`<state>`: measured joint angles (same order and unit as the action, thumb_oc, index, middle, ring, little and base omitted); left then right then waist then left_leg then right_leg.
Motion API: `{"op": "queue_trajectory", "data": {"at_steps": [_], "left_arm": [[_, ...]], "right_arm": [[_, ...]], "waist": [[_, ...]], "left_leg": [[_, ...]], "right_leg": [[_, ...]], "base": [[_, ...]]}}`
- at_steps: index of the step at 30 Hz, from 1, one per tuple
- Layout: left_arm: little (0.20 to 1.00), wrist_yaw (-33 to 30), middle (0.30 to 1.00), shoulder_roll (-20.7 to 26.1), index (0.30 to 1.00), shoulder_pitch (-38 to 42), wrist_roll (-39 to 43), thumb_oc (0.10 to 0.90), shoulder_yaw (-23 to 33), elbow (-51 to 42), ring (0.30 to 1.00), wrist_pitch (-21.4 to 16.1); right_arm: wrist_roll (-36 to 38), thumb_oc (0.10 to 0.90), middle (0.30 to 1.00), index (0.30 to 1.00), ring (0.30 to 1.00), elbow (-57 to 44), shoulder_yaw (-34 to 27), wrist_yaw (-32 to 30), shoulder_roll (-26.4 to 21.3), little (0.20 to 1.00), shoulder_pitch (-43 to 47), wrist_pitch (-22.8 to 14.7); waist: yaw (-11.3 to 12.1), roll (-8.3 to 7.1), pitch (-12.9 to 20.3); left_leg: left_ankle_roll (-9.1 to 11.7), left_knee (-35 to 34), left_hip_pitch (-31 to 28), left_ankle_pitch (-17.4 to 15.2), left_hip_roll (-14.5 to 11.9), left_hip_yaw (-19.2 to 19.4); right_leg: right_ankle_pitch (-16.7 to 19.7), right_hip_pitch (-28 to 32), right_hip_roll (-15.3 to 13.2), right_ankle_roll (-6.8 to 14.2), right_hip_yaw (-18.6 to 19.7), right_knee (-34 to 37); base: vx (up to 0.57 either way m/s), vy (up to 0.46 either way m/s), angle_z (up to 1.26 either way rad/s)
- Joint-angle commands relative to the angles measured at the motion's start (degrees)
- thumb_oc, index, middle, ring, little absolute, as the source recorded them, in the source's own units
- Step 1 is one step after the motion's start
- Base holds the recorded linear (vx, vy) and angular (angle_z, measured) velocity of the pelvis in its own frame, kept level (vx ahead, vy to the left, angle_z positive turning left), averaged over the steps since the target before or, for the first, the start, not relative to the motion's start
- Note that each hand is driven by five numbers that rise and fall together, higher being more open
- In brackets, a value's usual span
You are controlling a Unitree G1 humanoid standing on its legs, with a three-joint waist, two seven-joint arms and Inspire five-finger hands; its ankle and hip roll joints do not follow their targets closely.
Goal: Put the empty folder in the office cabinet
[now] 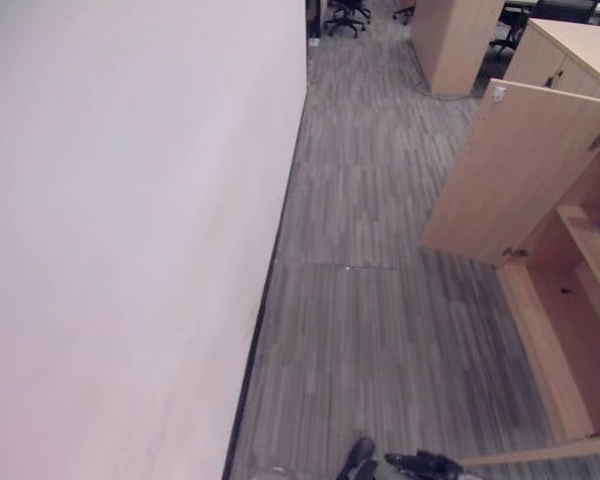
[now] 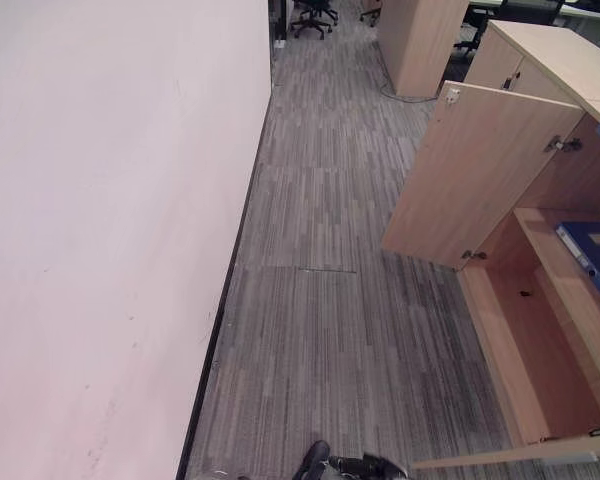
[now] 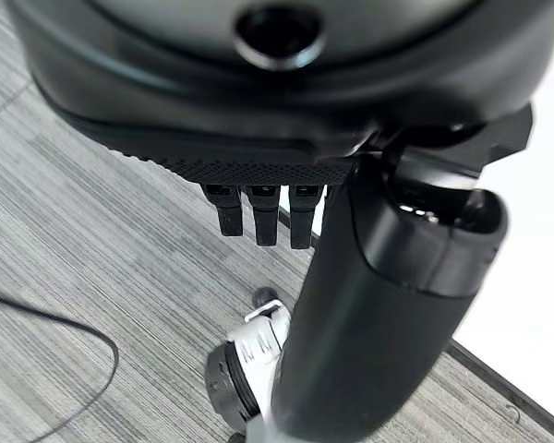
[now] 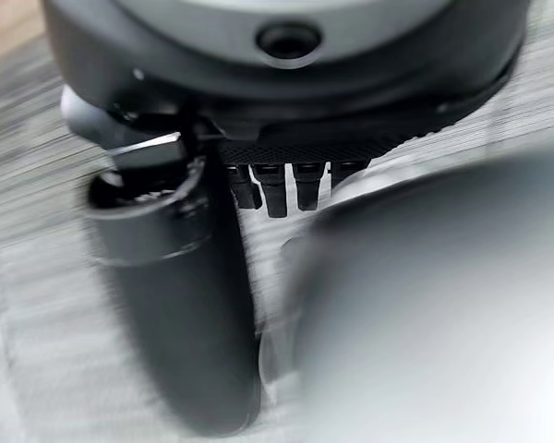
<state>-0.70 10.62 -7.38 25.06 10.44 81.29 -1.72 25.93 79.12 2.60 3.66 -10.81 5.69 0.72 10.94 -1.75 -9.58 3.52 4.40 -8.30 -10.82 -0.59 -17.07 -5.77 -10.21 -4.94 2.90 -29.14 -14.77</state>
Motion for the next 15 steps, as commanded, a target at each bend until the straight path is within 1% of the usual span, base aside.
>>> {"op": "queue_trajectory", "data": {"at_steps": [1, 2, 3, 5, 6, 7, 8, 9, 10, 11, 12, 13, 14, 15], "left_arm": [[0.9, -1.2, 0.9, 0.6, 0.9, -1.1, -0.9, 0.8, -3.0, 0.9, 0.9, -1.3], [0.9, -1.2, 0.9, 0.6, 0.9, -1.1, -0.9, 0.8, -3.0, 0.9, 0.9, -1.3], [0.9, -1.2, 0.9, 0.8, 0.9, -0.7, -0.9, 0.8, -3.1, 0.6, 0.9, -1.3], [0.9, -1.4, 0.9, 0.9, 0.9, -0.6, -0.6, 0.8, -3.1, 0.2, 0.9, -1.6], [0.9, -1.7, 0.9, 1.1, 0.9, -0.7, -0.3, 0.8, -2.7, 0.0, 0.9, -1.7], [0.9, -1.7, 0.9, 1.2, 0.9, -0.7, -0.1, 0.8, -2.6, 0.0, 0.9, -1.7], [0.9, -1.7, 0.9, 1.2, 0.9, -0.7, -0.1, 0.8, -2.6, 0.0, 0.9, -1.7], [0.9, -1.8, 0.9, 1.2, 0.9, -0.7, 0.3, 0.8, -2.4, -0.2, 0.9, -1.7], [0.9, -2.0, 0.9, 1.0, 0.9, -0.8, 0.6, 0.8, -2.2, -0.2, 0.9, -1.7], [0.9, -2.0, 0.9, 1.0, 0.9, -0.8, 0.6, 0.8, -2.2, -0.2, 0.9, -1.7], [0.9, -2.0, 0.9, 0.7, 0.9, -1.2, 0.7, 0.8, -2.1, -0.1, 0.9, -1.6], [0.9, -1.9, 0.9, 0.4, 0.9, -1.5, 0.9, 0.8, -1.9, 0.1, 0.9, -1.5], [0.9, -1.9, 0.9, 0.4, 0.9, -1.5, 0.9, 0.8, -1.9, 0.0, 0.9, -1.5], [0.9, -1.9, 0.9, 0.2, 0.9, -2.1, 0.9, 0.8, -1.3, 0.5, 0.9, -1.2]], "right_arm": [[0.0, 0.8, 0.9, 0.9, 0.9, 0.0, 0.1, -1.3, -4.1, 0.9, -0.9, -0.8], [0.0, 0.8, 0.9, 0.9, 0.9, 0.0, 0.1, -1.3, -4.1, 0.9, -0.9, -0.8], [0.0, 0.8, 0.9, 0.9, 0.9, 0.0, -0.1, -1.2, -4.4, 0.9, -1.3, -0.7], [0.0, 0.8, 0.9, 0.9, 0.9, 0.2, -0.3, -1.1, -4.6, 0.9, -1.9, -0.6], [-0.3, 0.8, 0.9, 0.9, 0.9, 0.3, -0.3, -1.1, -4.6, 0.9, -2.5, -0.6], [-0.3, 0.8, 0.9, 0.9, 0.9, 0.3, -0.5, -1.1, -4.6, 0.9, -2.7, -0.5], [-0.3, 0.8, 0.9, 0.9, 0.9, 0.3, -0.5, -1.1, -4.6, 0.9, -2.7, -0.5], [0.0, 0.8, 0.9, 0.9, 0.9, 0.3, -0.7, -1.2, -4.8, 0.9, -2.8, -0.5], [0.1, 0.8, 0.9, 0.9, 0.9, 0.5, -1.2, -1.2, -5.2, 0.9, -2.8, -0.4], [0.1, 0.8, 0.9, 0.9, 0.9, 0.5, -1.2, -1.2, -5.2, 0.9, -2.8, -0.4], [0.2, 0.8, 0.9, 0.9, 0.9, 0.6, -1.3, -1.3, -5.3, 0.9, -2.9, -0.2], [0.2, 0.8, 0.9, 0.9, 0.9, 0.6, -1.2, -1.2, -5.2, 0.9, -2.7, -0.1], [0.2, 0.8, 0.9, 0.9, 0.9, 0.6, -1.2, -1.2, -5.2, 0.9, -2.7, -0.1], [0.1, 0.8, 0.9, 0.9, 0.9, 0.6, -0.6, -1.1, -4.7, 0.9, -2.5, -0.1]], "waist": [[-0.9, 2.28, 2.6], [-0.9, 2.3, 2.6], [-1.1, 2.4, 2.7], [-1.1, 2.39, 3.0], [-1.0, 2.31, 3.0], [-0.8, 2.24, 2.8], [-0.8, 2.26, 2.8], [-0.3, 2.22, 2.2], [0.1, 1.84, 1.3], [0.2, 1.92, 1.4], [0.7, 1.65, 1.1], [1.1, 1.26, 0.7], [1.2, 1.3, 0.8], [2.3, -0.69, 0.1]], "left_leg": [[-3.9, -3.7, -4.9, 0.7, 4.0, -0.2], [-3.9, -3.5, -4.8, 0.5, 4.0, -0.3], [-3.4, -1.7, -4.8, 0.8, 3.9, -0.2], [-2.2, 3.1, -4.2, 2.4, 3.8, 0.5], [0.3, 11.2, -1.9, 6.2, 4.8, 2.0], [1.5, 16.3, 0.1, 8.5, 5.3, 3.1], [1.5, 16.7, 0.4, 8.4, 5.4, 3.1], [3.4, 23.6, 4.1, 12.0, 6.5, 4.1], [4.9, 32.7, 9.8, 14.3, 7.4, 8.3], [4.8, 33.0, 10.0, 14.2, 7.3, 8.4], [4.0, 34.6, 12.9, 12.7, 6.8, 10.4], [2.4, 34.0, 15.3, 11.1, 6.4, 11.8], [2.4, 34.1, 15.3, 11.0, 6.3, 12.0], [-1.9, 21.4, 18.8, 7.4, 4.0, 14.4]], "right_leg": [[5.0, 3.8, -2.3, 0.5, 2.7, 5.5], [4.9, 3.8, -2.3, 0.5, 2.6, 5.4], [3.9, 4.8, -2.1, 0.1, 2.5, 5.2], [2.2, 6.8, -1.3, -0.8, 2.6, 5.2], [0.7, 9.3, -0.1, -1.6, 3.2, 5.9], [0.2, 10.2, 0.1, -2.0, 3.5, 6.1], [0.2, 10.0, 0.2, -2.0, 3.5, 6.1], [-0.5, 11.1, 0.2, -2.6, 4.0, 6.3], [-1.3, 12.8, -0.3, -3.6, 4.6, 6.6], [-1.3, 12.7, -0.2, -3.7, 4.7, 6.6], [-1.7, 13.5, -0.5, -3.8, 5.2, 6.7], [-1.8, 14.3, -1.0, -3.8, 5.7, 7.0], [-1.8, 14.2, -0.9, -3.8, 5.8, 6.9], [-0.8, 15.0, -3.0, -2.8, 6.6, 7.2]], "base": [[0.31, -0.155, 0.14], [0.31, -0.149, 0.48], [0.19, -0.092, 0.68], [0.33, -0.153, 0.58], [0.32, -0.154, 0.31], [0.21, -0.107, 0.17], [0.08, -0.049, -0.1], [0.1, -0.089, -0.14], [0.1, -0.089, -0.15], [0.13, -0.095, -0.03], [0.11, -0.043, -0.03], [0.11, -0.043, -0.16], [0.17, 0.016, -0.5], [0.12, 0.029, -0.56]]}}
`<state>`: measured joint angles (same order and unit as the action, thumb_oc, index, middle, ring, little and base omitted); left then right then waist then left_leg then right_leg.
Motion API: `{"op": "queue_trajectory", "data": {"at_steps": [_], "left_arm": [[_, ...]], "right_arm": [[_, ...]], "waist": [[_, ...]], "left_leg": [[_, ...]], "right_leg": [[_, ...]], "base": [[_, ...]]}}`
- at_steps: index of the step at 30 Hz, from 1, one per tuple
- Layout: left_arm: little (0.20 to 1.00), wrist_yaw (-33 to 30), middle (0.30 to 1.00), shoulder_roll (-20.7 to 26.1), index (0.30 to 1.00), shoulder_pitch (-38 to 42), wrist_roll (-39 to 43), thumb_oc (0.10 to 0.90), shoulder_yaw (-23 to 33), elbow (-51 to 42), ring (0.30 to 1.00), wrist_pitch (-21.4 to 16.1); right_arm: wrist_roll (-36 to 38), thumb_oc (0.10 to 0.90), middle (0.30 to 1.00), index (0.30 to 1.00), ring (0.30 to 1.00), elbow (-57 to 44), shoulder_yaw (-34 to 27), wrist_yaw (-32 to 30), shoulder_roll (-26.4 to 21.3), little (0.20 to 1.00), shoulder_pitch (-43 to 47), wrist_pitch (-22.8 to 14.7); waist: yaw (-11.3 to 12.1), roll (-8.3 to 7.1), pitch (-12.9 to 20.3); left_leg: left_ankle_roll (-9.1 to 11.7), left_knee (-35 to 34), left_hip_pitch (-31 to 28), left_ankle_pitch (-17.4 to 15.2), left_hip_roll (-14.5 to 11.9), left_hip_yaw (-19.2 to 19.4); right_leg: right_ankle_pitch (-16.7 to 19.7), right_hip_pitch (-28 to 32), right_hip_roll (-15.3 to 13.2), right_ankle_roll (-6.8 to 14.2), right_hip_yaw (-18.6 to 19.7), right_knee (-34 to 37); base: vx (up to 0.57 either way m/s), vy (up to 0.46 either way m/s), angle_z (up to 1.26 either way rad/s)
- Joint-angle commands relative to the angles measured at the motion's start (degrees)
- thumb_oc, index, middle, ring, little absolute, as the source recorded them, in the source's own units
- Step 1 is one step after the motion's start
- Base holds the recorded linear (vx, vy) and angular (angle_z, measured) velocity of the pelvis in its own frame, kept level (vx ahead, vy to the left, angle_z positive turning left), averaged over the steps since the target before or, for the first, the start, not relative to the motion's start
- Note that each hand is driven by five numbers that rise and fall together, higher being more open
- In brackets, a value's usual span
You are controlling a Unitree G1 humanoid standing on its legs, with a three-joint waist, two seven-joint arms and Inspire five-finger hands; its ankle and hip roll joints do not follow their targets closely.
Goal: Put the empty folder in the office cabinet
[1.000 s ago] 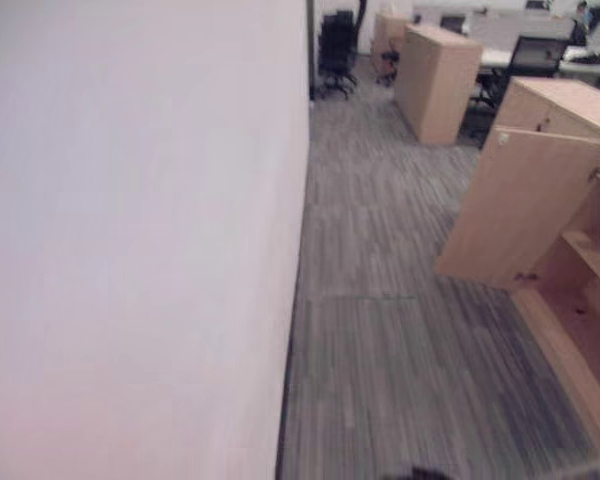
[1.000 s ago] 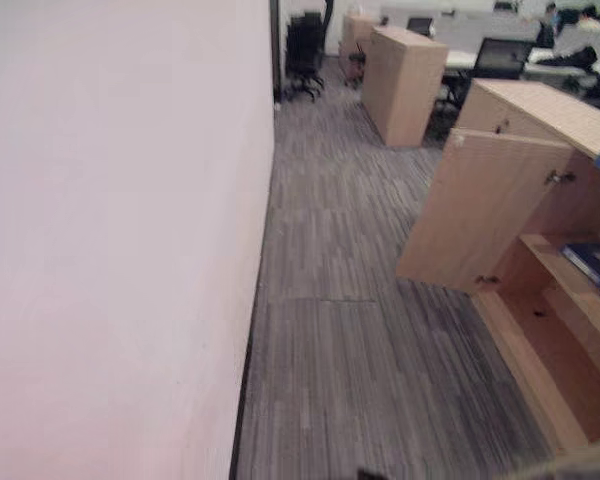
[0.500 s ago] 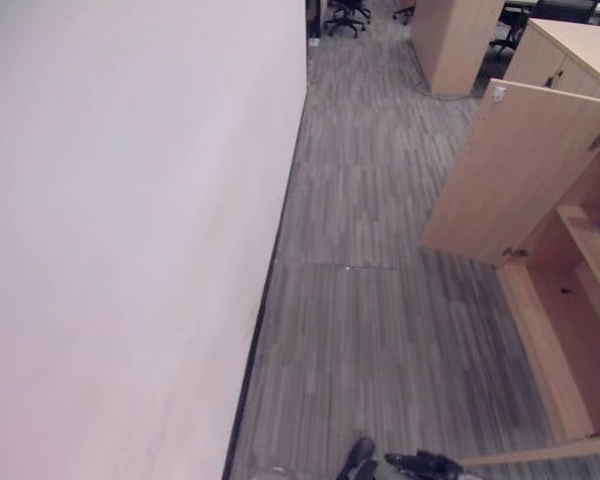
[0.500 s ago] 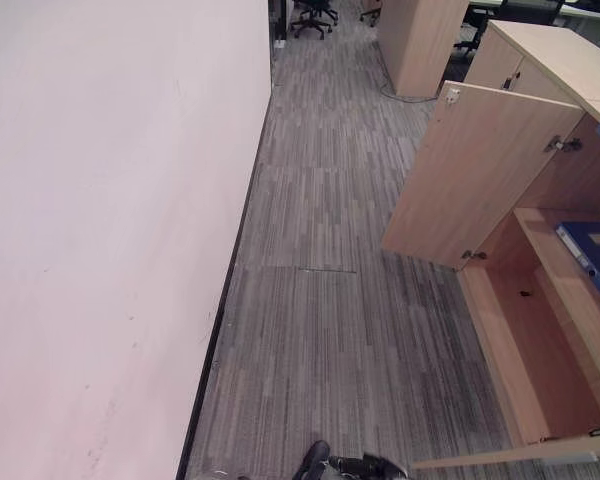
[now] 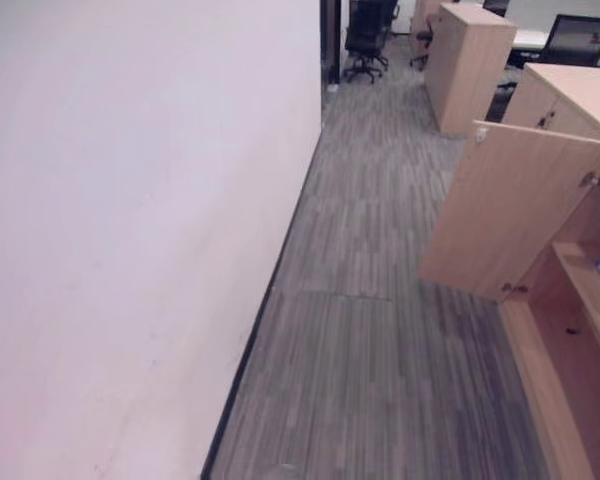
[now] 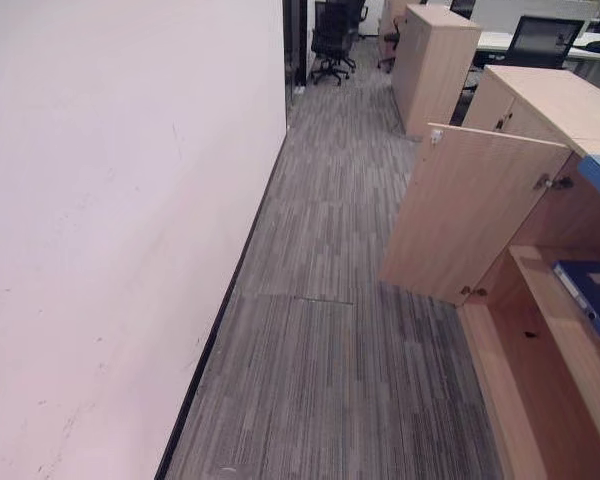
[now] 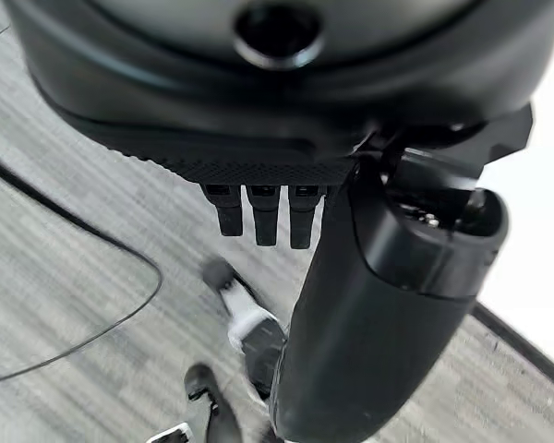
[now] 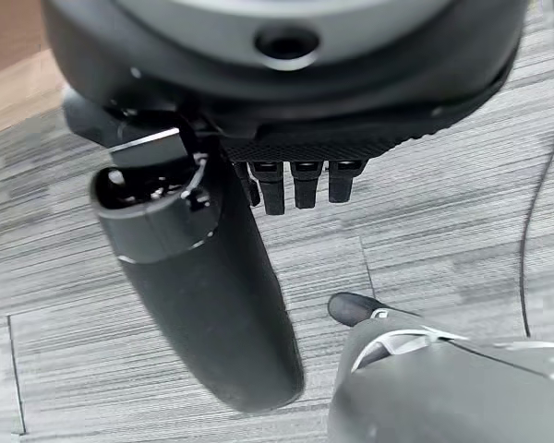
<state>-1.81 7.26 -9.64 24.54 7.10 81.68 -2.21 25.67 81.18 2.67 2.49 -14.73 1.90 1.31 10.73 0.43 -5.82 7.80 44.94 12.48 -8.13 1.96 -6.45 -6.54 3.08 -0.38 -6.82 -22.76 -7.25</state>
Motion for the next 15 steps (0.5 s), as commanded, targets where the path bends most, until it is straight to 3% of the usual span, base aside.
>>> {"op": "queue_trajectory", "data": {"at_steps": [1, 3, 4, 5, 10, 12, 15], "left_arm": [[0.9, -0.7, 0.9, 3.5, 0.9, 0.2, 1.5, 0.8, 2.0, 0.2, 0.9, -0.8], [0.9, -0.8, 0.9, 3.8, 0.9, 0.1, 1.4, 0.8, 2.2, 0.5, 0.9, -0.8], [0.9, -1.0, 0.9, 3.8, 0.9, 0.1, 1.5, 0.8, 2.2, 0.6, 0.9, -1.0], [0.9, -1.3, 0.9, 4.2, 0.9, 0.6, 2.1, 0.8, 2.2, 0.5, 0.9, -1.2], [0.9, -1.4, 0.9, 4.5, 0.9, 1.2, 2.0, 0.8, 2.2, 0.5, 0.9, -1.4], [0.9, -1.5, 0.9, 4.3, 0.9, 1.0, 1.4, 0.8, 1.9, 0.7, 0.9, -1.4], [0.9, -1.5, 0.9, 4.4, 0.9, 1.1, 1.0, 0.8, 1.5, 0.5, 0.9, -1.5]], "right_arm": [[0.4, 0.8, 0.9, 0.9, 0.9, -1.5, -0.7, 0.0, -0.8, 0.9, 1.3, -0.7], [0.1, 0.8, 0.9, 0.9, 0.9, -1.3, -0.1, 0.1, -0.5, 0.9, 1.5, -0.8], [0.0, 0.8, 0.9, 0.9, 0.9, -1.3, 0.1, 0.1, -0.3, 0.9, 1.7, -0.9], [0.1, 0.8, 0.9, 0.9, 0.9, -1.3, 0.2, -0.4, 0.0, 0.9, 1.8, -1.1], [-0.5, 0.8, 0.9, 0.9, 0.9, -1.1, 0.1, -0.4, 0.5, 0.9, 0.9, -1.3], [-0.5, 0.8, 0.9, 0.9, 0.9, -0.9, -0.5, -0.2, 0.7, 0.9, 0.2, -1.3], [-0.7, 0.8, 0.9, 0.9, 0.9, -0.6, -0.6, -0.1, 1.1, 0.9, -0.3, -1.3]], "waist": [[2.6, -2.91, -3.7], [3.3, -2.54, -3.7], [3.5, -2.36, -4.0], [3.5, -2.71, -4.6], [3.9, -2.35, -3.8], [3.7, -1.51, -1.8], [3.4, -1.42, -0.9]], "left_leg": [[-6.2, -19.3, -2.2, 4.7, 1.4, 3.9], [-5.7, -32.8, -3.0, 8.8, -1.8, 1.5], [-5.0, -38.2, -2.7, 13.1, -4.6, -0.1], [-4.9, -43.7, -1.8, 15.2, -6.9, -1.8], [-3.7, -49.6, -4.6, 17.5, -8.9, -2.8], [-2.6, -49.9, -6.1, 17.3, -8.1, -3.9], [-2.7, -49.9, -7.2, 16.8, -7.1, -3.9]], "right_leg": [[0.0, 1.7, -7.6, 6.9, 0.3, -0.3], [-0.9, 2.5, -7.3, 7.4, 1.6, -0.8], [-1.3, 3.3, -6.9, 7.5, 2.4, -0.8], [-1.6, 3.4, -6.5, 7.4, 3.6, -0.6], [-1.2, 4.8, -5.0, 8.3, 4.0, 1.7], [-0.7, 5.4, -5.0, 8.9, 3.6, 3.0], [0.0, 5.8, -5.8, 9.5, 3.3, 4.0]], "base": [[0.18, 0.051, -0.45], [0.15, 0.054, -0.44], [0.17, 0.054, -0.51], [0.11, 0.033, -0.23], [0.1, 0.057, -0.27], [0.18, 0.216, -0.08], [0.12, 0.191, 0.06]]}}
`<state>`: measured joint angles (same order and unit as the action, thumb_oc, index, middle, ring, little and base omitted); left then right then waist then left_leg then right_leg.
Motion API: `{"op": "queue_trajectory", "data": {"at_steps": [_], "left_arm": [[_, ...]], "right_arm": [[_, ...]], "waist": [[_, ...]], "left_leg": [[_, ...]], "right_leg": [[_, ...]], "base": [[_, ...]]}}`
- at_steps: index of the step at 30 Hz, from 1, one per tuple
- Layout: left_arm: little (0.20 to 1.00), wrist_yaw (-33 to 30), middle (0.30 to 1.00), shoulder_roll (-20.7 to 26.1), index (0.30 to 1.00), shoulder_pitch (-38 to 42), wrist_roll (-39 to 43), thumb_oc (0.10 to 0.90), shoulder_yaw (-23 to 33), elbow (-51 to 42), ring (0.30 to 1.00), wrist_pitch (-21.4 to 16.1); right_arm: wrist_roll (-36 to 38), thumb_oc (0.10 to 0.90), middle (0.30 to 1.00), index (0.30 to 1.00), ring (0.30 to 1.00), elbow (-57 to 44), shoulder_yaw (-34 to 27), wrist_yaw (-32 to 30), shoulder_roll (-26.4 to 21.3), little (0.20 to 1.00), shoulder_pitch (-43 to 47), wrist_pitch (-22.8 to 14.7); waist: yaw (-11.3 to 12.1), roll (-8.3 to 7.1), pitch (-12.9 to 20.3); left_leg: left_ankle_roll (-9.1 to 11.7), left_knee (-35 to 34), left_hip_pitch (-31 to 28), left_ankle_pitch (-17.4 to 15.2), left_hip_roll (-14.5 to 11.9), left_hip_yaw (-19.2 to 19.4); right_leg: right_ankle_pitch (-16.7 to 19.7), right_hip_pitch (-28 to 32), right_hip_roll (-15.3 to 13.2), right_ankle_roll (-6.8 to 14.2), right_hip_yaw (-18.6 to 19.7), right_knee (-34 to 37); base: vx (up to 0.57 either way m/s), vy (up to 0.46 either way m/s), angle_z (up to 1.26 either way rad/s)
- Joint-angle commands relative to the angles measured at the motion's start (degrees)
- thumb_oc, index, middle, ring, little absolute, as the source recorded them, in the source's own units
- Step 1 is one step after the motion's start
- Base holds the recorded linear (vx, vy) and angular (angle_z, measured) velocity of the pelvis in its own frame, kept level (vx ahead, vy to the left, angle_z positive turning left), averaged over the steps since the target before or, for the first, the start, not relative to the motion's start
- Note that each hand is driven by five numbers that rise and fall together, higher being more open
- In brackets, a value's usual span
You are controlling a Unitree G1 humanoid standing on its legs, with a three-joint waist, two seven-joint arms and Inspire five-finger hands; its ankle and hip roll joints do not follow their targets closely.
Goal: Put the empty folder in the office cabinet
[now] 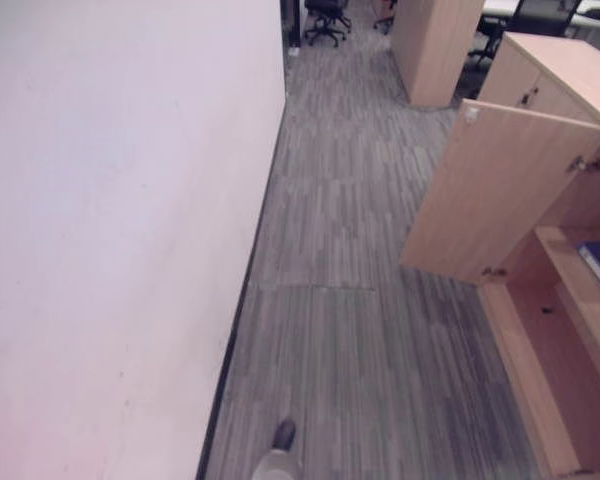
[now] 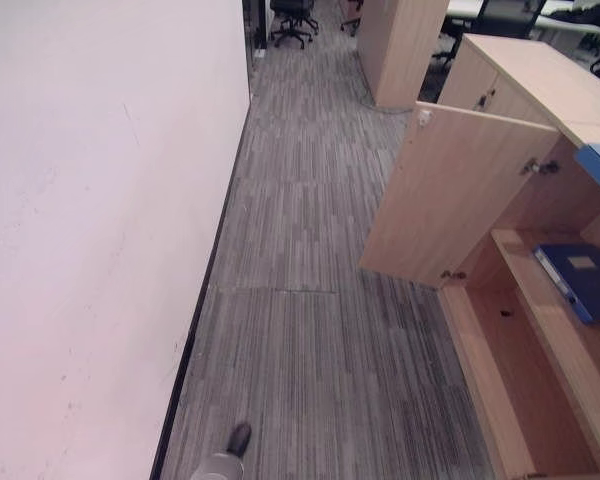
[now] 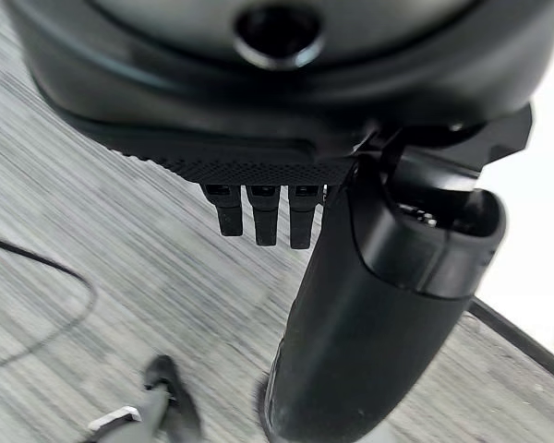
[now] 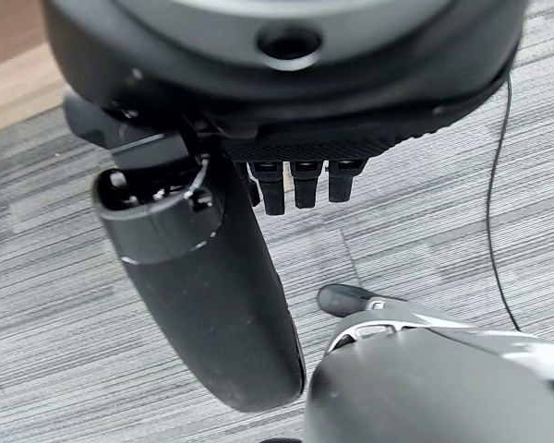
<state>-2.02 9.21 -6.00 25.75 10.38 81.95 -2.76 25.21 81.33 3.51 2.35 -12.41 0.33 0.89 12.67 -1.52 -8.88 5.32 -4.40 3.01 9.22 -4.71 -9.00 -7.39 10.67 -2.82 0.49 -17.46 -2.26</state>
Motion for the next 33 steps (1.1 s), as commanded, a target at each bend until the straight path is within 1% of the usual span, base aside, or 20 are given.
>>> {"op": "queue_trajectory", "data": {"at_steps": [1, 7, 9, 10, 12, 14, 15, 16, 19, 20, 21, 22, 23, 24, 25, 26, 27, 28, 29, 33], "left_arm": [[0.9, -1.2, 0.9, 2.6, 0.9, -2.2, -0.3, 0.8, -2.0, -0.1, 0.9, -1.0], [0.9, -1.4, 0.9, 2.9, 0.9, -1.8, -0.7, 0.8, -2.0, -0.3, 0.9, -1.3], [0.9, -1.5, 0.9, 2.9, 0.9, -1.3, -0.9, 0.8, -2.2, -0.6, 0.9, -1.4], [0.9, -1.5, 0.9, 2.9, 0.9, -1.3, -0.9, 0.8, -2.2, -0.6, 0.9, -1.4], [0.9, -1.4, 0.9, 2.7, 0.9, -1.1, -1.6, 0.8, -2.6, -0.7, 0.9, -1.3], [0.9, -1.2, 0.9, 2.5, 0.9, -0.7, -2.1, 0.8, -3.0, -0.9, 0.9, -1.2], [0.9, -1.0, 0.9, 2.4, 0.9, -0.8, -2.6, 0.8, -3.4, -1.0, 0.9, -0.9], [0.9, -1.0, 0.9, 2.4, 0.9, -0.8, -2.6, 0.8, -3.4, -1.0, 0.9, -0.9], [0.9, -0.6, 0.9, 2.6, 0.9, -1.6, -3.3, 0.8, -3.3, -0.6, 0.9, -0.3], [0.9, -0.3, 0.9, 2.9, 0.9, -2.4, -4.0, 0.8, -3.0, 0.2, 0.9, 0.1], [0.9, -0.2, 0.9, 2.9, 0.9, -2.4, -4.1, 0.8, -2.9, 0.2, 0.9, 0.1], [0.9, -0.3, 0.9, 2.9, 0.9, -2.9, -4.0, 0.8, -2.6, 0.7, 0.9, 0.3], [0.9, -0.2, 0.9, 3.0, 0.9, -2.9, -4.0, 0.8, -2.5, 0.7, 0.9, 0.3], [0.9, -0.3, 0.9, 2.7, 0.9, -3.5, -3.7, 0.8, -2.1, 1.1, 0.9, 0.4], [0.9, -0.5, 0.9, 2.4, 0.9, -3.9, -3.0, 0.8, -2.1, 1.2, 0.9, 0.3], [0.9, -0.5, 0.9, 2.3, 0.9, -3.8, -3.0, 0.8, -2.0, 1.2, 0.9, 0.3], [0.9, -0.5, 0.9, 2.0, 0.9, -4.2, -2.9, 0.8, -2.1, 1.0, 0.9, 0.3], [0.9, -0.5, 0.9, 1.9, 0.9, -4.2, -3.0, 0.8, -2.1, 0.8, 0.9, 0.2], [0.9, -0.2, 0.9, 2.2, 0.9, -4.1, -3.3, 0.8, -2.1, 0.9, 0.9, 0.3], [0.9, -0.3, 0.9, 2.6, 0.9, -4.0, -2.7, 0.8, -0.4, 1.4, 0.9, 0.4]], "right_arm": [[-0.6, 0.8, 0.9, 0.9, 0.9, -0.7, -1.3, 0.2, -0.8, 0.9, 1.1, -0.7], [-1.4, 0.8, 0.9, 0.9, 0.9, -0.8, -0.3, 0.6, 0.7, 0.9, 1.1, -0.4], [-1.9, 0.8, 0.9, 0.9, 0.9, -1.3, -0.1, 0.7, 1.3, 0.9, 1.4, -0.2], [-1.9, 0.8, 0.9, 0.9, 0.9, -1.3, -0.1, 0.7, 1.3, 0.9, 1.4, -0.2], [-2.2, 0.8, 0.9, 0.9, 0.9, -1.6, -0.2, 1.0, 1.6, 0.9, 1.3, 0.1], [-2.5, 0.8, 0.9, 0.9, 0.9, -2.2, -0.4, 1.1, 1.7, 0.9, 1.0, 0.0], [-2.5, 0.8, 0.9, 0.9, 0.9, -2.7, -0.6, 1.0, 1.5, 0.9, 1.0, 0.0], [-2.5, 0.8, 0.9, 0.9, 0.9, -2.7, -0.6, 1.0, 1.5, 0.9, 1.0, 0.0], [-2.2, 0.8, 0.9, 0.9, 0.9, -3.4, -0.3, 1.1, 1.7, 0.9, 0.7, -0.1], [-2.4, 0.8, 0.9, 0.9, 0.9, -3.7, 0.1, 1.1, 1.9, 0.9, 0.7, -0.3], [-2.4, 0.8, 0.9, 0.9, 0.9, -3.7, 0.1, 1.1, 2.0, 0.9, 0.7, -0.3], [-2.5, 0.8, 0.9, 0.9, 0.9, -3.9, 0.8, 1.4, 2.3, 0.9, 0.9, -0.2], [-2.5, 0.8, 0.9, 0.9, 0.9, -3.9, 0.9, 1.4, 2.3, 0.9, 0.9, -0.2], [-2.4, 0.8, 0.9, 0.9, 0.9, -4.4, 1.6, 1.7, 2.4, 0.9, 1.4, -0.2], [-2.1, 0.8, 0.9, 0.9, 0.9, -4.8, 2.0, 1.7, 2.2, 0.9, 2.1, -0.3], [-2.1, 0.8, 0.9, 0.9, 0.9, -4.8, 2.1, 1.7, 2.2, 0.9, 2.2, -0.3], [-1.0, 0.8, 0.9, 0.9, 0.9, -5.1, 2.6, 1.5, 1.9, 0.9, 3.1, -0.4], [-0.7, 0.8, 0.9, 0.9, 0.9, -4.9, 2.8, 1.3, 1.8, 0.9, 3.5, -0.4], [-0.5, 0.8, 0.9, 0.9, 0.9, -4.7, 2.9, 1.2, 1.8, 0.9, 3.6, -0.6], [-0.5, 0.8, 0.9, 0.9, 0.9, -3.0, 2.5, 1.1, 2.2, 0.9, 2.6, -0.6]], "waist": [[1.3, 0.49, 2.5], [1.5, 0.13, 3.5], [1.6, 0.05, 3.9], [1.6, 0.05, 3.9], [1.5, -0.01, 4.2], [1.1, -0.07, 4.3], [0.7, -0.29, 3.8], [0.7, -0.29, 3.9], [0.4, -0.44, 2.6], [0.8, -0.21, 2.4], [1.1, -0.45, 2.3], [1.3, -0.35, 1.9], [1.5, -0.35, 1.9], [1.5, 0.63, 0.8], [0.6, 1.3, -0.4], [0.7, 1.46, -0.4], [-0.5, 1.76, -2.1], [-0.9, 1.45, -2.9], [-1.0, 1.06, -3.2], [-0.4, -0.28, -1.6]], "left_leg": [[-0.6, -0.6, 1.6, -1.4, 0.7, -1.3], [-2.4, -0.6, 0.0, -3.8, 3.7, -0.1], [-4.0, -0.6, -0.8, -5.2, 6.0, 0.4], [-4.0, -0.6, -0.8, -5.2, 6.0, 0.5], [-5.1, -0.6, -1.7, -6.3, 8.2, 0.7], [-6.4, -0.6, -2.7, -7.4, 10.8, 0.2], [-8.1, -0.6, -3.9, -8.2, 13.5, -0.3], [-8.1, -0.6, -3.9, -8.2, 13.5, -0.3], [-10.1, -0.6, -7.3, -10.6, 16.4, -0.3], [-10.8, -0.6, -8.4, -11.0, 16.5, 0.9], [-10.9, -0.6, -8.7, -11.3, 16.8, 1.2], [-11.2, -0.6, -9.2, -11.3, 16.3, 2.2], [-11.1, -0.6, -9.4, -11.7, 16.1, 2.4], [-10.8, -0.6, -10.4, -11.4, 14.6, 3.1], [-10.9, -0.6, -11.5, -10.9, 14.5, 2.3], [-10.8, -0.6, -11.5, -11.1, 14.2, 2.5], [-11.0, -0.6, -13.3, -10.9, 14.5, 1.0], [-11.1, -0.6, -13.7, -10.4, 15.0, 0.8], [-11.0, -0.6, -15.1, -11.8, 15.0, -0.1], [-10.0, 0.0, -16.7, -14.7, 13.3, -1.2]], "right_leg": [[1.4, -1.7, -4.2, 2.9, -2.0, -0.4], [3.7, -1.7, -8.0, 6.0, -1.5, 0.4], [4.7, -2.3, -11.5, 8.1, -1.7, -0.7], [4.7, -2.3, -11.5, 8.1, -1.7, -0.7], [5.8, -2.5, -15.0, 9.6, -2.2, -2.9], [8.9, -3.0, -19.0, 10.6, -2.2, -6.6], [14.4, -4.5, -22.9, 10.8, -1.0, -11.6], [14.4, -4.6, -22.9, 10.8, -1.0, -11.5], [21.1, -6.2, -27.5, 10.3, 1.1, -20.1], [24.1, -7.7, -29.3, 10.2, -0.9, -23.6], [23.7, -8.3, -29.7, 10.7, 0.0, -24.5], [23.6, -9.9, -29.8, 10.3, -2.1, -25.4], [23.2, -10.2, -29.6, 10.4, -1.7, -25.9], [18.9, -14.7, -25.1, 9.0, -2.1, -26.5], [17.7, -18.3, -20.6, 8.7, -1.4, -25.9], [17.5, -18.4, -20.4, 8.6, -1.2, -25.9], [17.2, -22.0, -13.6, 8.9, -0.5, -21.2], [19.2, -22.8, -11.3, 8.2, -2.2, -17.0], [18.5, -23.5, -9.8, 9.2, -2.0, -15.6], [14.0, -18.3, -7.9, 6.8, -5.4, -8.3]], "base": [[0.06, 0.131, -0.06], [0.08, 0.214, -0.12], [0.06, 0.258, -0.1], [0.07, 0.286, -0.06], [0.08, 0.253, -0.03], [0.09, 0.34, -0.01], [0.06, 0.274, 0.06], [0.06, 0.287, 0.11], [0.11, 0.228, 0.11], [0.16, 0.181, -0.07], [0.12, 0.166, -0.15], [0.06, 0.028, -0.26], [0.1, -0.012, -0.49], [0.06, -0.06, -0.58], [0.06, -0.057, -0.68], [0.07, -0.084, -0.5], [0.06, -0.098, -0.25], [0.19, -0.142, -0.02], [0.2, -0.139, 0.32], [0.28, -0.173, 0.59]]}}
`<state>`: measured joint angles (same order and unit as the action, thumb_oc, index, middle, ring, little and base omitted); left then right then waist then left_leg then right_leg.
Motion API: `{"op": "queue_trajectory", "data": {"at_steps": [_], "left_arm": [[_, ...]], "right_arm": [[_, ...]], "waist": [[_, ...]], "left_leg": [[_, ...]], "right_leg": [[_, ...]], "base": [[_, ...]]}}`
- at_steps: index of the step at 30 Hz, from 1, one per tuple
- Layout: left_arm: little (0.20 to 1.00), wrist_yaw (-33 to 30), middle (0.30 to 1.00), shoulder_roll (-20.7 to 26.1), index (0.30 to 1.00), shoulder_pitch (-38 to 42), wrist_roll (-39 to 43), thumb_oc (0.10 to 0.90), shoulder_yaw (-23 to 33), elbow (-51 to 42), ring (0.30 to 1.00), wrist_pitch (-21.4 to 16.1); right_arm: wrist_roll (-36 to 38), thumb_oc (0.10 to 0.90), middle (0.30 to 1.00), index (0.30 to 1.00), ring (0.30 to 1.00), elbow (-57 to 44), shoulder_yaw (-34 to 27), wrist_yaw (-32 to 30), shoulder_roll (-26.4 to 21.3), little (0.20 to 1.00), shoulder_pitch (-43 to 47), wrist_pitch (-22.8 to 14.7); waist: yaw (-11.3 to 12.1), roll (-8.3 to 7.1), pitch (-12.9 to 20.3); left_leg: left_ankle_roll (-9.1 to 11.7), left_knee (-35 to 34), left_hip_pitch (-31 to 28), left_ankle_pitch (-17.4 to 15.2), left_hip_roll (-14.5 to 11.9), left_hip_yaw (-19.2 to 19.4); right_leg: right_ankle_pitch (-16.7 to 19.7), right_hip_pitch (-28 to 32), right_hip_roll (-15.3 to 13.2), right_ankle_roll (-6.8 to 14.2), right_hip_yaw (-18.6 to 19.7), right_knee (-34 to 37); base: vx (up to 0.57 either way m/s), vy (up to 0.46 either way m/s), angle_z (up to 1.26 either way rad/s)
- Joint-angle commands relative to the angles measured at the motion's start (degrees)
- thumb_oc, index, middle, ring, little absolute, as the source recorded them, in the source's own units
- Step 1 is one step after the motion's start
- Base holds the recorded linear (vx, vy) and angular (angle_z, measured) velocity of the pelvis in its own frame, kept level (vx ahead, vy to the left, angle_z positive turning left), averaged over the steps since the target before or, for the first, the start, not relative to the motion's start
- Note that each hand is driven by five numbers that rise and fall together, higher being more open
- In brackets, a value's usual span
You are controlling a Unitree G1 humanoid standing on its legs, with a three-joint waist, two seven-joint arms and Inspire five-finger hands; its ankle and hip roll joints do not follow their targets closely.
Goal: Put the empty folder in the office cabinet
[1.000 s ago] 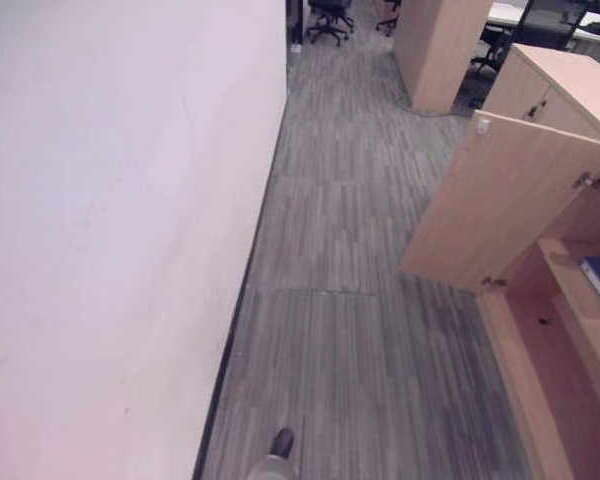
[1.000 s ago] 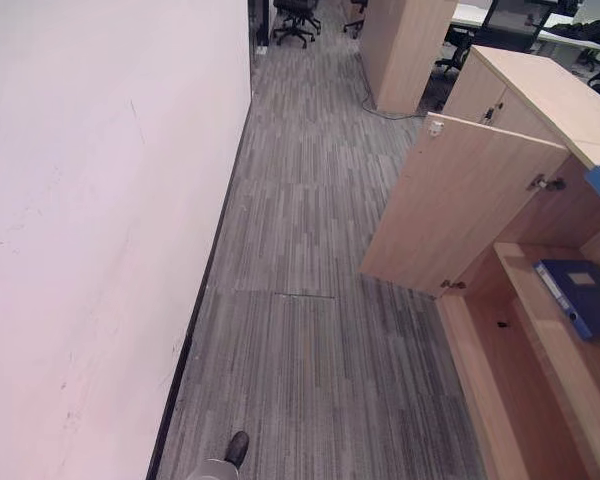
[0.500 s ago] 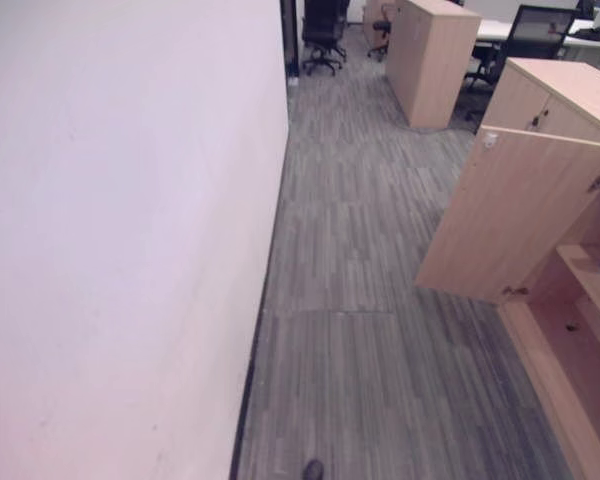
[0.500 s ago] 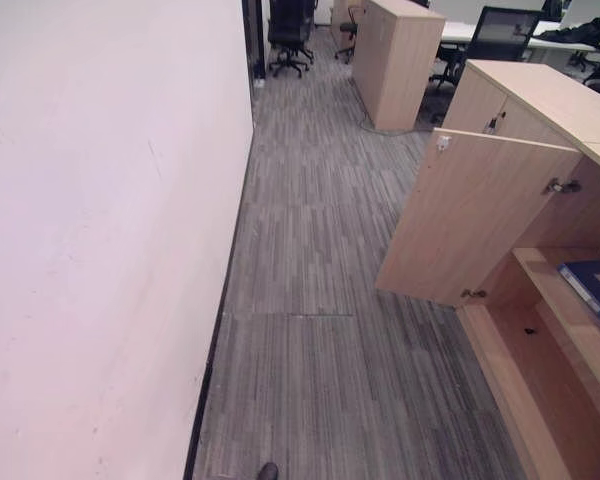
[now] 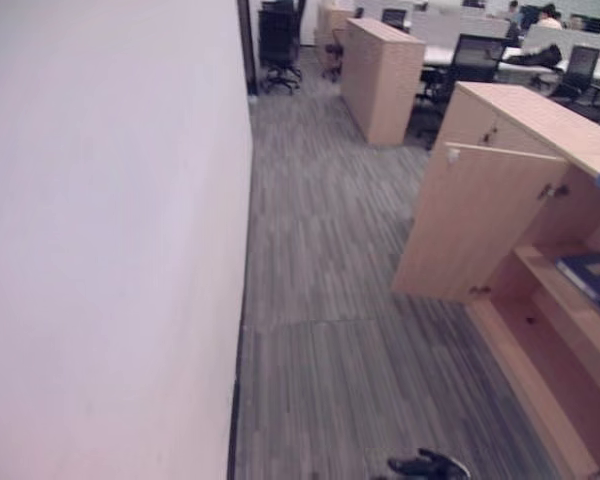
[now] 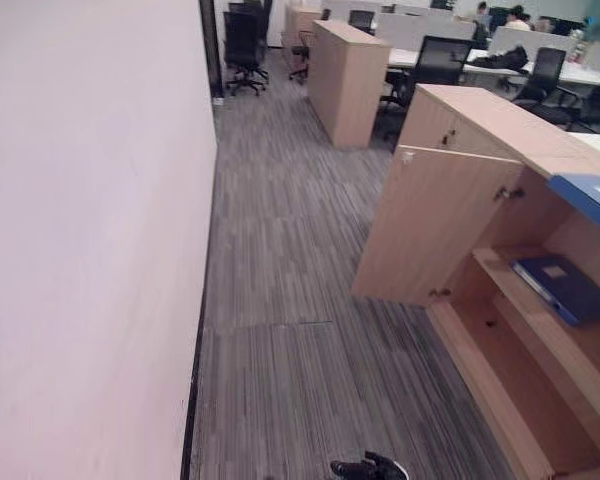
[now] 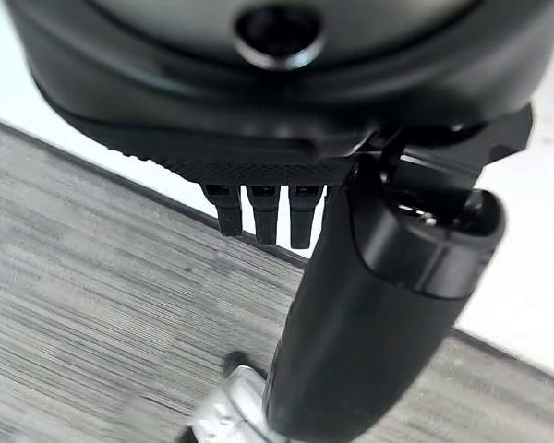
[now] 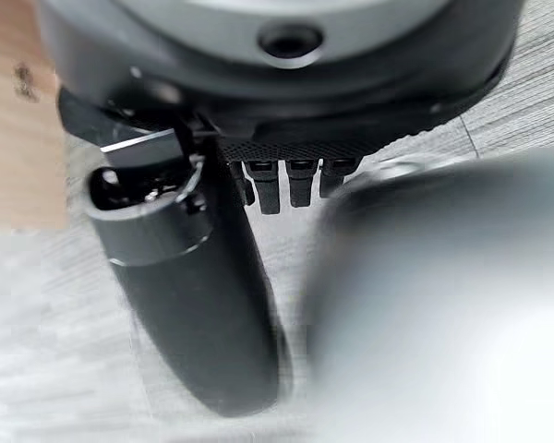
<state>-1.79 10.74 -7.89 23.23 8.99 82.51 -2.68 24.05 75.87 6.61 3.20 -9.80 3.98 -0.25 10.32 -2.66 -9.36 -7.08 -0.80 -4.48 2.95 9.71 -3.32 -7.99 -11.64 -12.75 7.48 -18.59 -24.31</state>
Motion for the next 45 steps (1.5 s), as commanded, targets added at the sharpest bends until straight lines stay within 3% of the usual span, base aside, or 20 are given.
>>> {"op": "queue_trajectory", "data": {"at_steps": [1, 2, 6, 13, 22, 27, 28, 31, 32, 33, 37, 39, 41, 42, 43, 44, 45], "left_arm": [[0.9, -0.5, 0.9, 1.0, 0.9, -2.1, -0.2, 0.8, 1.0, 0.8, 0.9, 0.3], [0.9, -0.7, 0.9, 1.0, 0.9, -1.7, 0.7, 0.8, 1.7, 1.1, 0.9, 0.1], [0.9, -1.3, 0.9, 1.3, 0.9, 0.5, 0.7, 0.8, -0.3, -0.4, 0.9, -0.4], [0.9, -1.5, 0.9, 1.3, 0.9, 3.7, -0.1, 0.8, -4.2, -3.3, 0.9, -0.9], [0.9, -1.3, 0.9, 2.0, 0.9, 3.7, -2.1, 0.8, -4.5, -2.2, 0.9, -0.8], [0.9, -1.7, 0.9, 2.2, 0.9, 4.6, -1.7, 0.8, -4.9, -2.6, 0.9, -1.0], [0.9, -1.8, 0.9, 2.2, 0.9, 4.8, -1.3, 0.8, -4.9, -2.7, 0.9, -1.1], [0.9, -1.8, 0.9, 2.1, 0.9, 4.7, -1.1, 0.8, -4.7, -2.9, 0.9, -1.2], [0.9, -1.8, 0.9, 2.0, 0.9, 4.4, -0.7, 0.8, -4.1, -3.0, 0.9, -1.3], [0.9, -1.8, 0.9, 2.0, 0.9, 4.3, -0.7, 0.8, -4.1, -3.0, 0.9, -1.2], [0.9, -2.1, 0.9, 2.0, 0.9, 4.0, 1.3, 0.8, -2.8, -3.1, 0.9, -1.0], [0.9, -2.0, 0.9, 1.6, 0.9, 3.4, 1.8, 0.8, -2.1, -2.9, 0.9, -0.9], [0.9, -1.9, 0.9, 1.2, 0.9, 2.5, 2.3, 0.8, -1.3, -2.1, 0.9, -0.8], [0.9, -2.1, 0.9, 1.5, 0.9, 1.9, 2.4, 0.8, -0.7, -1.5, 0.9, -0.8], [0.9, -2.1, 0.9, 1.5, 0.9, 1.8, 2.4, 0.8, -0.6, -1.4, 0.9, -0.8], [0.9, -2.4, 0.9, 1.7, 0.9, 1.5, 2.8, 0.8, -0.3, -1.1, 0.9, -1.0], [0.9, -2.4, 0.9, 1.7, 0.9, 1.5, 2.8, 0.8, -0.3, -1.1, 0.9, -1.0]], "right_arm": [[0.6, 0.8, 0.9, 0.9, 0.9, 2.4, -0.6, 0.3, -0.5, 0.9, -1.1, 0.6], [0.3, 0.8, 0.9, 0.9, 0.9, 3.0, -1.3, 0.3, -0.9, 0.9, -2.0, 0.6], [0.8, 0.8, 0.9, 0.9, 0.9, 3.5, -2.3, -0.5, -2.1, 0.9, -2.4, 0.5], [2.1, 0.8, 0.9, 0.9, 0.9, 2.3, -2.7, -1.5, -2.9, 0.9, -1.9, 0.1], [2.0, 0.8, 0.9, 0.9, 0.9, 1.5, -1.7, -1.3, -2.1, 0.9, -1.6, 0.0], [1.7, 0.8, 0.9, 0.9, 0.9, 1.7, -2.1, -1.5, -2.5, 0.9, -1.9, 0.1], [1.6, 0.8, 0.9, 0.9, 0.9, 1.8, -2.5, -1.5, -2.8, 0.9, -2.2, 0.1], [1.5, 0.8, 0.9, 0.9, 0.9, 1.9, -2.7, -1.6, -3.0, 0.9, -2.3, 0.2], [1.2, 0.8, 0.9, 0.9, 0.9, 2.1, -2.7, -1.6, -3.0, 0.9, -2.4, 0.1], [1.2, 0.8, 0.9, 0.9, 0.9, 2.1, -2.7, -1.6, -3.0, 0.9, -2.4, 0.1], [1.3, 0.8, 0.9, 0.9, 0.9, 1.9, -2.9, -1.8, -4.0, 0.9, -1.9, 0.1], [1.3, 0.8, 0.9, 0.9, 0.9, 2.1, -3.1, -1.8, -4.7, 0.9, -1.7, 0.4], [1.3, 0.8, 0.9, 0.9, 0.9, 2.3, -3.1, -1.7, -4.8, 0.9, -1.5, 0.5], [1.0, 0.8, 0.9, 0.9, 0.9, 2.4, -2.7, -1.5, -4.6, 0.9, -1.4, 0.3], [1.0, 0.8, 0.9, 0.9, 0.9, 2.4, -2.6, -1.5, -4.6, 0.9, -1.5, 0.4], [0.5, 0.8, 0.9, 0.9, 0.9, 2.7, -2.4, -1.5, -4.6, 0.9, -1.1, 0.3], [0.5, 0.8, 0.9, 0.9, 0.9, 2.7, -2.4, -1.5, -4.6, 0.9, -1.1, 0.3]], "waist": [[1.9, 0.9, -1.1], [1.7, 1.07, 0.2], [0.7, 0.88, 1.8], [-0.8, 0.22, 1.9], [-1.6, 0.19, 1.5], [-1.9, 0.42, 0.9], [-2.0, 0.42, 0.8], [-1.8, 0.44, 0.8], [-1.1, 0.26, 0.9], [-1.0, 0.29, 0.9], [1.0, 0.11, -0.6], [1.8, 0.1, -1.0], [2.9, -0.56, -0.9], [3.5, -1.61, -0.7], [3.7, -1.73, -0.8], [4.3, -1.0, -0.6], [4.3, -1.02, -0.7]], "left_leg": [[2.5, -3.6, -9.2, -8.5, -1.1, -6.9], [3.2, -2.0, -8.8, -9.8, -2.8, -6.9], [4.3, -2.7, -8.2, -10.4, -5.8, -7.2], [4.9, -4.2, -7.7, -10.3, -7.5, -7.8], [5.1, -4.2, -6.5, -10.6, -7.5, -7.7], [5.7, -4.1, -6.5, -10.9, -8.3, -7.8], [6.1, -1.3, -6.4, -12.5, -8.4, -7.7], [7.1, 4.1, -5.2, -12.7, -8.2, -6.9], [8.7, 12.3, -3.2, -10.7, -7.5, -5.9], [8.7, 12.6, -3.0, -10.8, -7.5, -5.9], [13.3, 37.4, 9.0, -0.4, -3.8, -4.4], [12.5, 40.8, 13.7, -1.3, -3.8, -2.3], [10.5, 35.7, 16.8, -4.5, -5.2, -0.9], [8.7, 23.3, 17.3, -5.1, -7.7, -1.4], [9.2, 23.4, 16.5, -6.3, -7.9, -1.5], [9.9, 10.4, 17.0, 1.2, -12.4, -4.6], [9.9, 10.2, 16.9, 1.4, -12.4, -4.5]], "right_leg": [[14.5, 4.1, 2.1, -0.2, -4.4, 13.8], [12.3, 6.0, 2.6, -1.1, -5.8, 15.0], [9.6, 7.4, 4.1, -2.0, -6.5, 15.6], [7.5, 7.3, 4.6, -2.8, -6.8, 14.9], [7.4, 6.5, 4.7, -2.9, -5.7, 15.1], [5.3, 6.3, 4.0, -3.6, -6.5, 12.7], [4.0, 7.1, 3.7, -4.1, -6.9, 12.0], [3.1, 9.0, 3.9, -4.7, -7.0, 12.8], [2.2, 12.0, 5.2, -5.6, -6.5, 15.1], [2.3, 12.1, 5.2, -5.6, -6.5, 15.3], [0.7, 15.0, 6.1, -7.7, -6.2, 16.7], [0.0, 16.4, 5.4, -7.9, -5.4, 17.0], [-0.6, 18.0, 4.6, -7.4, -3.9, 17.5], [-0.2, 18.3, 3.2, -6.6, -3.7, 17.4], [-1.2, 18.9, 3.4, -6.4, -2.9, 17.2], [-1.3, 19.2, 3.0, -6.0, -2.5, 16.4], [-1.3, 19.2, 3.0, -6.0, -2.4, 16.4]], "base": [[0.29, -0.154, 0.79], [0.27, -0.14, 0.97], [0.22, -0.121, 0.15], [0.09, -0.043, 0.07], [0.04, 0.0, -0.05], [0.08, -0.053, 0.06], [0.12, -0.071, 0.14], [0.14, -0.095, 0.17], [0.15, -0.112, 0.1], [0.15, -0.122, 0.05], [0.05, -0.095, -0.02], [0.12, -0.027, -0.17], [0.22, 0.067, -0.17], [0.23, 0.065, -0.22], [0.24, 0.16, -0.4], [0.14, 0.076, -0.33], [0.17, 0.159, -0.29]]}}
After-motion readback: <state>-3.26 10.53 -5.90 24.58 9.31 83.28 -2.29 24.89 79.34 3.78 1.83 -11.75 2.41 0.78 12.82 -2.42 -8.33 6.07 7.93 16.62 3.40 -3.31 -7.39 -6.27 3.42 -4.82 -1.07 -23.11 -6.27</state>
